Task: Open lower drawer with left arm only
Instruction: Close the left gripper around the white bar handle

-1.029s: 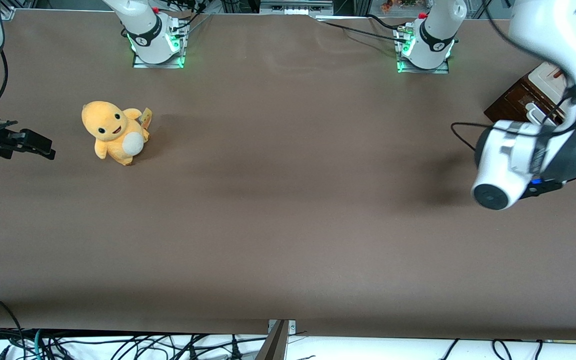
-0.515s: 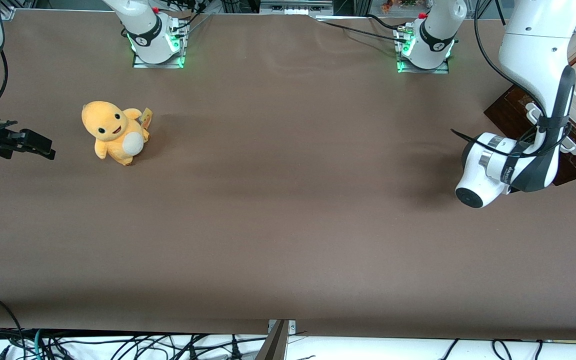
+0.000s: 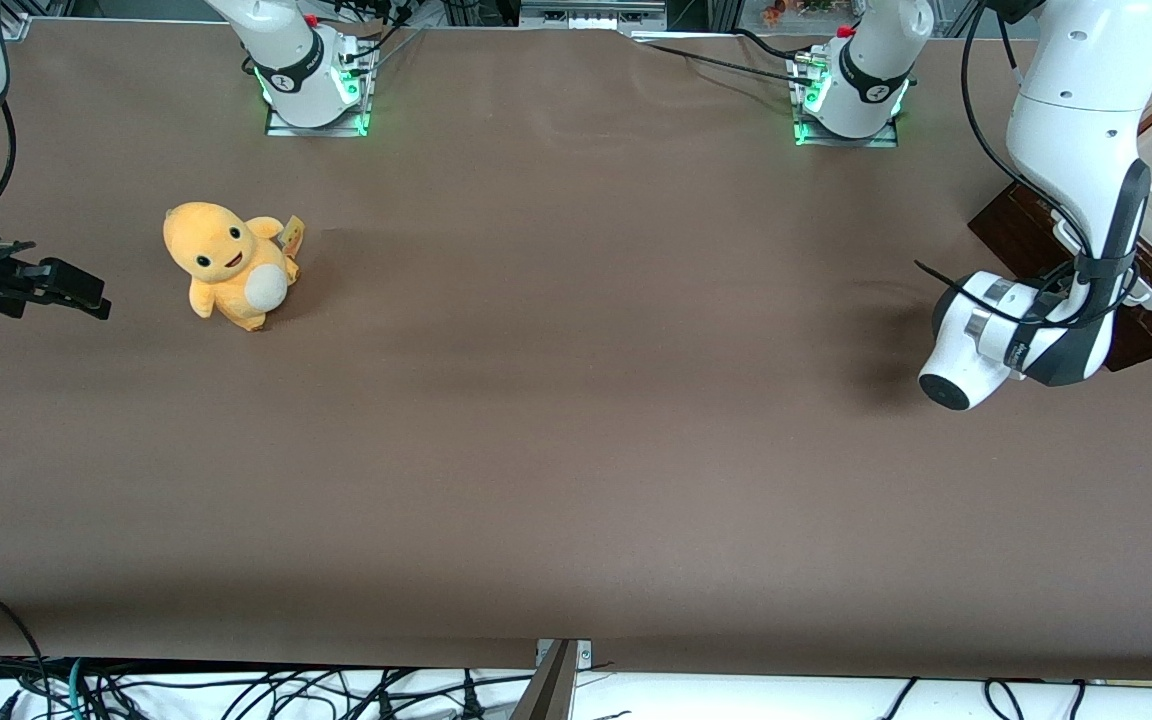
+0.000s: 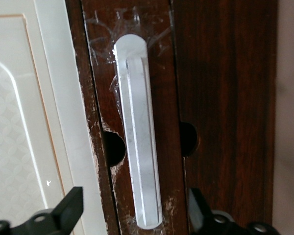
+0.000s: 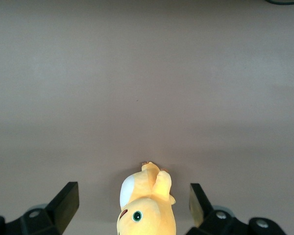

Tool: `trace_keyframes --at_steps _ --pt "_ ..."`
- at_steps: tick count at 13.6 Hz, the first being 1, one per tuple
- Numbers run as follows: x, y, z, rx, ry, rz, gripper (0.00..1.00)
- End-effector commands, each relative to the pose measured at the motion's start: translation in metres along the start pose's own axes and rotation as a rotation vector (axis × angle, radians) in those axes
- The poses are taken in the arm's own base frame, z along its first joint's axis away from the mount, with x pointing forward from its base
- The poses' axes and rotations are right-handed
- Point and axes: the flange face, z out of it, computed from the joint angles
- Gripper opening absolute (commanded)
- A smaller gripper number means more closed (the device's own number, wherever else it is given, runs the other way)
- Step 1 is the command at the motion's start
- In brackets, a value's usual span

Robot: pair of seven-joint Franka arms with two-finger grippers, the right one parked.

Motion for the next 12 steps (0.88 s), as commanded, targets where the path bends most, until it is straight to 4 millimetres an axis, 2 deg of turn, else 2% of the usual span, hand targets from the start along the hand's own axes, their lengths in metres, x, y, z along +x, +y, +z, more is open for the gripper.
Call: trace_keyframes --at_steps 1,2,4,7,12 --pt "-0.0090 0.0050 0.0153 0.049 0.045 -0.029 0.84" --pt "-0.0096 0.0064 0.0181 0.051 0.044 -0.046 0.76" --pt "-0.0071 0.0082 0.0202 0.041 0.057 -0.052 0.67" --pt "-0.0052 0.0076 0.0211 0.048 0.076 -0.039 0.61" --pt "-0.0015 0.0136 0.0244 0.024 0.088 -0.031 0.57"
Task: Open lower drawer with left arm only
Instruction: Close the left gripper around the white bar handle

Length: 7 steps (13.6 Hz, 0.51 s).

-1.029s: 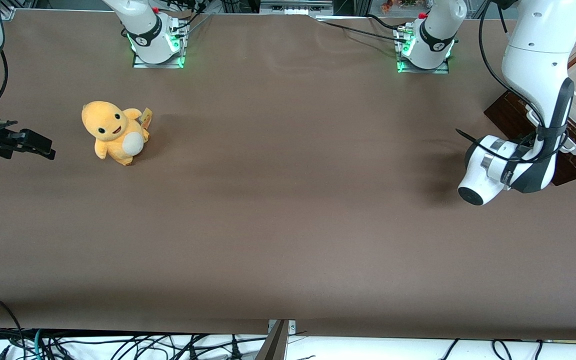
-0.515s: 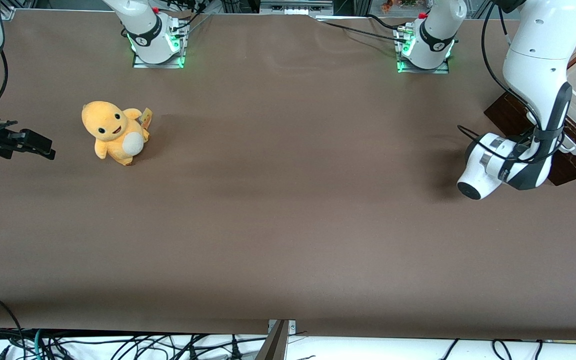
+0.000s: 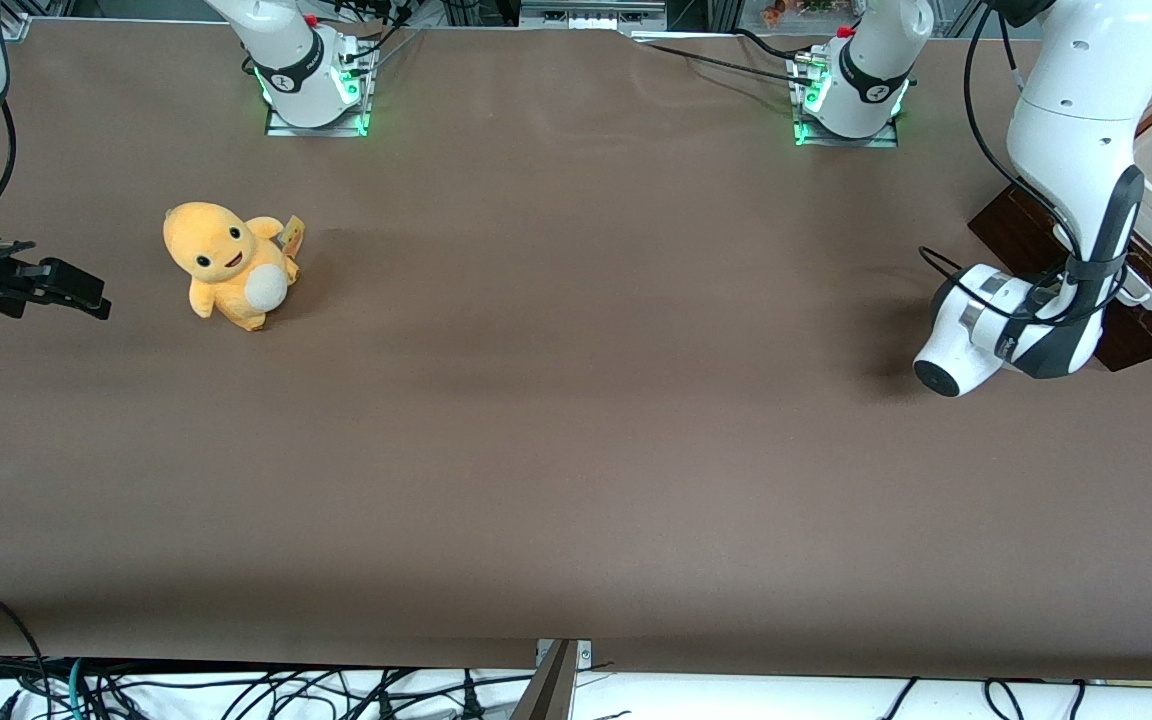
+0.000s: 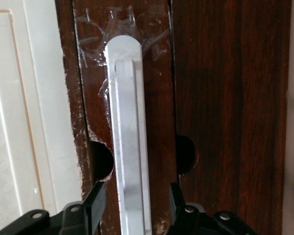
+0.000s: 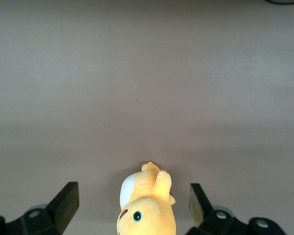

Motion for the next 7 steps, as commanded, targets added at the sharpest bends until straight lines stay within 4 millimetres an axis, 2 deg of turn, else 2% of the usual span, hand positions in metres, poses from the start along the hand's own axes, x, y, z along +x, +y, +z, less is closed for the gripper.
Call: trace_keyframes --at_steps 1,3,6,7 --pt "0.0045 -0.0034 0.0076 0.003 0.039 -0.002 0.55" --pt "0.0082 -0.0042 0.0120 0.002 0.041 -0.003 0.54" --pt "0.0104 -0.0058 0.0155 -0.006 0.033 -0.006 0.44" --pt "0.0104 -0.0064 0.0153 -0.007 0.032 -0.007 0.36"
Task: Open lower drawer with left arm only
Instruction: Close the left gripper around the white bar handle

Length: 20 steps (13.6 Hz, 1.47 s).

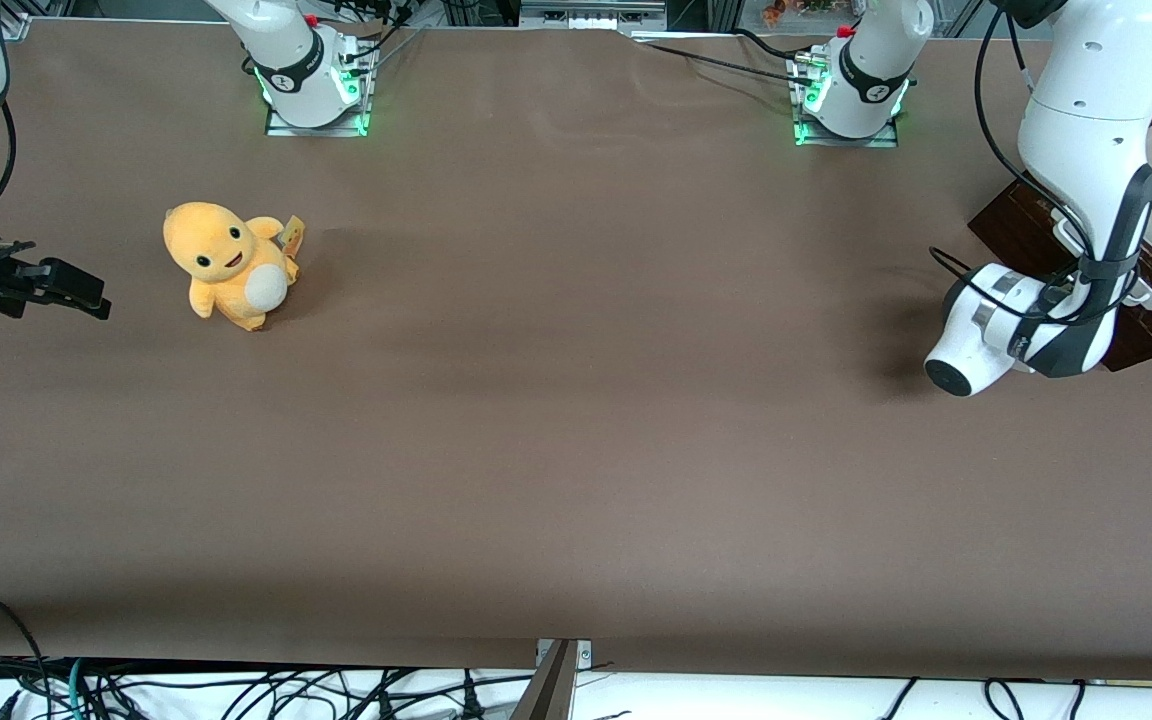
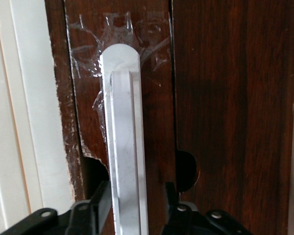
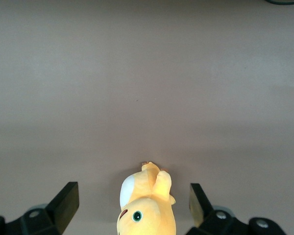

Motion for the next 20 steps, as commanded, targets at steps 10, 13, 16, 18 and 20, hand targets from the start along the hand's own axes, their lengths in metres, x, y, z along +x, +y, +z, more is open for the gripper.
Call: trace_keyframes --at_steps 10,13,16,18,20 --pt "-0.004 -0.004 -0.003 0.004 0.021 0.004 0.00" --pt "-0.004 -0.006 -0.008 0.001 0.029 0.001 0.00" --pt "-0.009 -0.007 -0.021 0.012 0.045 -0.001 0.00" --pt "-0.010 -0.011 -0.033 0.019 0.056 -0.011 0.00" --pt "-0.013 -0.013 -0.044 0.029 0.069 -0.006 0.00"
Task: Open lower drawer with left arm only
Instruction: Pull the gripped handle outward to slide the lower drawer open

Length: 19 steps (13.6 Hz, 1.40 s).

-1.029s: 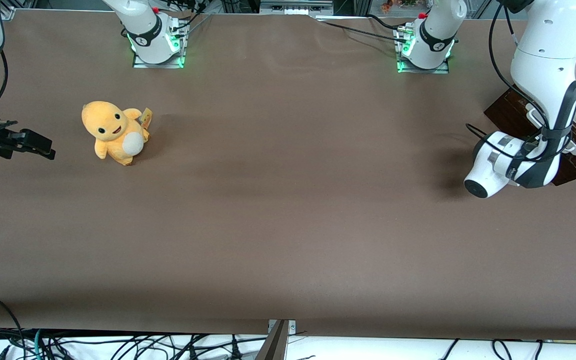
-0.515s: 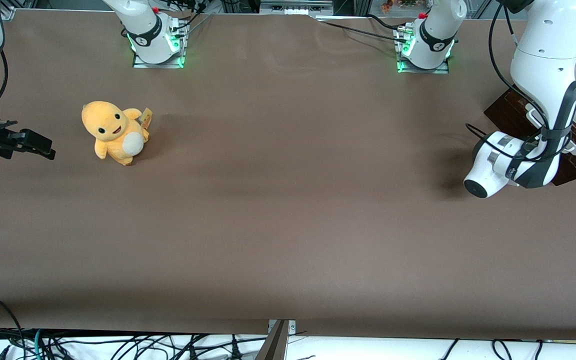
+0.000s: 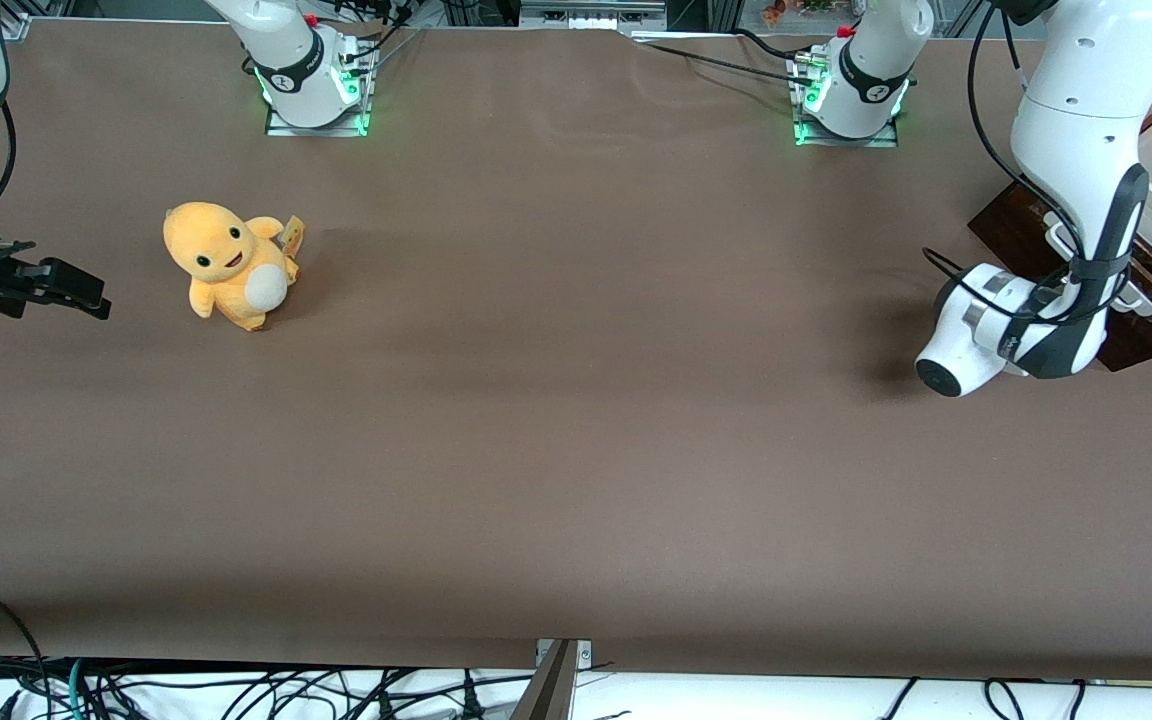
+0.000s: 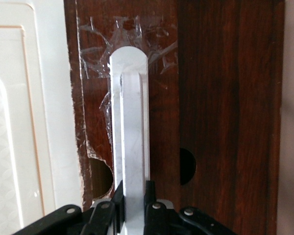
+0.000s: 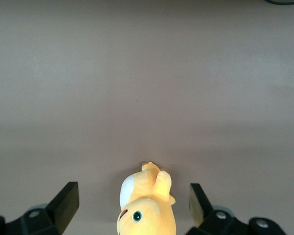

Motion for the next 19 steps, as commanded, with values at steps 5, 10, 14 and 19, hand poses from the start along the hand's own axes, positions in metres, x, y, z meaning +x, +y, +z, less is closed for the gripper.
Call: trace_keyframes --at_steps 5,10,14,19 --pt "0.002 -0.019 -0.040 0.019 0.045 0.028 0.00" --pt "-0.004 -0.011 -0.054 0.024 0.072 0.034 0.00" --pt "-0.012 0.000 -0.060 0.025 0.076 0.043 0.00" --pt "-0.019 0.005 -0.070 0.025 0.092 0.048 0.00"
